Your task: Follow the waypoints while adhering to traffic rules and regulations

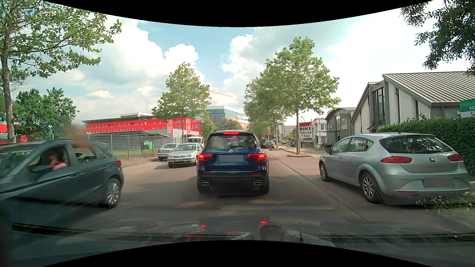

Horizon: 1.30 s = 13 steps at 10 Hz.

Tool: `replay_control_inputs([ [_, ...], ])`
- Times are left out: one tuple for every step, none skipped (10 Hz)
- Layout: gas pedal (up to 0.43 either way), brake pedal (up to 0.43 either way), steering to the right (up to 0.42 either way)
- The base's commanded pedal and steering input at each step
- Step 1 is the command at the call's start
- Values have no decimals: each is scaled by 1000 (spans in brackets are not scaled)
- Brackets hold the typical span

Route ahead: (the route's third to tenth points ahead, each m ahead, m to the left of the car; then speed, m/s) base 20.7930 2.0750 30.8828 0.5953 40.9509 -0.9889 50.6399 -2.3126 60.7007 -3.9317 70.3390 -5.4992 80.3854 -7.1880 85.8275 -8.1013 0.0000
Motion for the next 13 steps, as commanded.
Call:
replay_control_inputs([
  [0, 268, -4],
  [0, 268, -5],
  [0, 268, -5],
  [0, 268, -4],
  [0, 268, -5],
  [0, 268, -5],
  [0, 268, -5],
  [0, 268, -5],
  [0, 268, -4],
  [0, 268, -5],
  [0, 268, -5],
  [0, 268, -5],
  [0, 268, -5],
])
